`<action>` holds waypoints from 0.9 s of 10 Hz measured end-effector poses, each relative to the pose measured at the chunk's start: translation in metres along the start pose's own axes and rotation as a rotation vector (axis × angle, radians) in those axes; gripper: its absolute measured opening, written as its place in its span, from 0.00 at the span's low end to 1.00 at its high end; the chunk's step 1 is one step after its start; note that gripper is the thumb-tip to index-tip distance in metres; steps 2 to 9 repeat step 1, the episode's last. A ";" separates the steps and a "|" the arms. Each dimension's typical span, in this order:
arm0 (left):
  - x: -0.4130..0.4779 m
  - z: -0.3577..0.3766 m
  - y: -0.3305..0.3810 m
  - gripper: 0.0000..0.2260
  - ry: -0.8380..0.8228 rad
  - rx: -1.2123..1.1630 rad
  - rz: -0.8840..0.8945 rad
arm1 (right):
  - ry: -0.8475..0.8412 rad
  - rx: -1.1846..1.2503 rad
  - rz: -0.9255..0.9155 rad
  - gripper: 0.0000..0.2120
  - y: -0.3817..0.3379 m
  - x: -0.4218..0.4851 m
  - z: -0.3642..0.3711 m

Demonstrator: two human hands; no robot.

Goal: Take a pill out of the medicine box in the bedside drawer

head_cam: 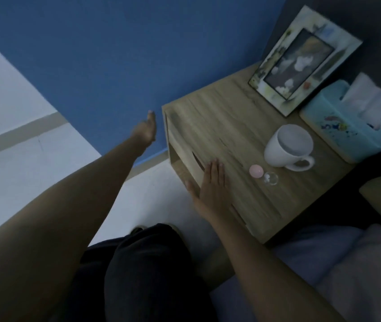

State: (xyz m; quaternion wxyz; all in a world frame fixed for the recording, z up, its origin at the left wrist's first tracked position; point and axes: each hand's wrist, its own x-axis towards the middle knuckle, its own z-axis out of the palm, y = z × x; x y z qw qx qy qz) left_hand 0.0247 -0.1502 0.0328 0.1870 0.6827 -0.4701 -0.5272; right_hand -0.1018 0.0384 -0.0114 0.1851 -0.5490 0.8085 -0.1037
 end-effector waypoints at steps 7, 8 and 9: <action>-0.030 -0.025 0.000 0.31 0.065 0.114 0.089 | -0.048 -0.012 -0.061 0.34 -0.009 -0.005 -0.019; -0.030 -0.025 0.000 0.31 0.065 0.114 0.089 | -0.048 -0.012 -0.061 0.34 -0.009 -0.005 -0.019; -0.030 -0.025 0.000 0.31 0.065 0.114 0.089 | -0.048 -0.012 -0.061 0.34 -0.009 -0.005 -0.019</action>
